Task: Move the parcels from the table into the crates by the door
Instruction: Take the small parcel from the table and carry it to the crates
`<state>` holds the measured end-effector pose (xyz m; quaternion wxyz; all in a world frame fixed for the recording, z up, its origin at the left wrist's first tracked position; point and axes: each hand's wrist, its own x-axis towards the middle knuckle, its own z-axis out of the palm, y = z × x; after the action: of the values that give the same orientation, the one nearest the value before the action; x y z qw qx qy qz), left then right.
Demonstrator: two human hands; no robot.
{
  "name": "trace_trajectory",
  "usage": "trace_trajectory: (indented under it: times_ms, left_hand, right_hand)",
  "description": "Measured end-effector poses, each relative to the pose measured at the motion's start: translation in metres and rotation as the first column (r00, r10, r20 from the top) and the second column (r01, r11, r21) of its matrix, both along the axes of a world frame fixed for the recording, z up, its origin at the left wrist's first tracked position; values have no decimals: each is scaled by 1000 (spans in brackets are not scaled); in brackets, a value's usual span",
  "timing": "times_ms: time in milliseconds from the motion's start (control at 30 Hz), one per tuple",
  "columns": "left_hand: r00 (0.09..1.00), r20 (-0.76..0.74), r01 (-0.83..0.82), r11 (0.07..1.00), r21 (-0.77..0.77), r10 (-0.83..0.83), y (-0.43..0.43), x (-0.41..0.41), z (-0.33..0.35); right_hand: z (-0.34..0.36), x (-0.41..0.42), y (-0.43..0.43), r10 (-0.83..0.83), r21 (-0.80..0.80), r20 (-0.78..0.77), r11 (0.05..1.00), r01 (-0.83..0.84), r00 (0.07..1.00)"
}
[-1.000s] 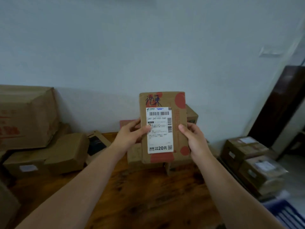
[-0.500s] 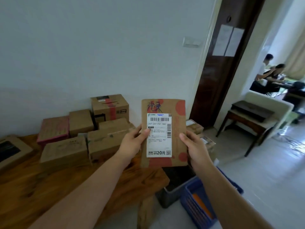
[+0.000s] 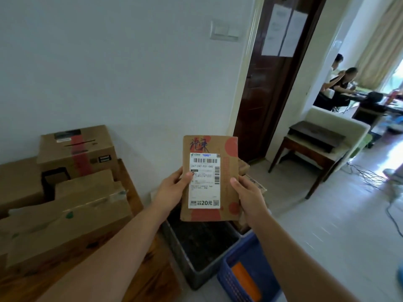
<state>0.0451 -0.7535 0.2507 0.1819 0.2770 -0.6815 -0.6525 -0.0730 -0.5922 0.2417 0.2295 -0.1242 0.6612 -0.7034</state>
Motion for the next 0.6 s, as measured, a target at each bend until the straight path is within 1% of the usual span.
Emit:
trace_trajectory:
  times_ms: [167,300,433,533,600]
  left_hand:
    - [999,49,5,1000,-12,-4,-11,-73,-9]
    - [995,89,31,999,33,-34,-1,-123,-29]
    - [989,147,-39,996,83,26,15,-182,-55]
    - [982,179,-95,985,144,69,32,-229,-78]
    - [970,210,-159,970,184,119,46,-266,-95]
  right_hand:
    - [-2,-68,-6,-15,29,38,999,14,999]
    - [-18,-119,2,-8,90,61,996,3,998]
    - [-43,-183,11,-38,195,29,980,32,999]
    - [-63,-237,21,14,277,64,960,-31,998]
    - [-75,-281,28,93,335,91,935,-118,992]
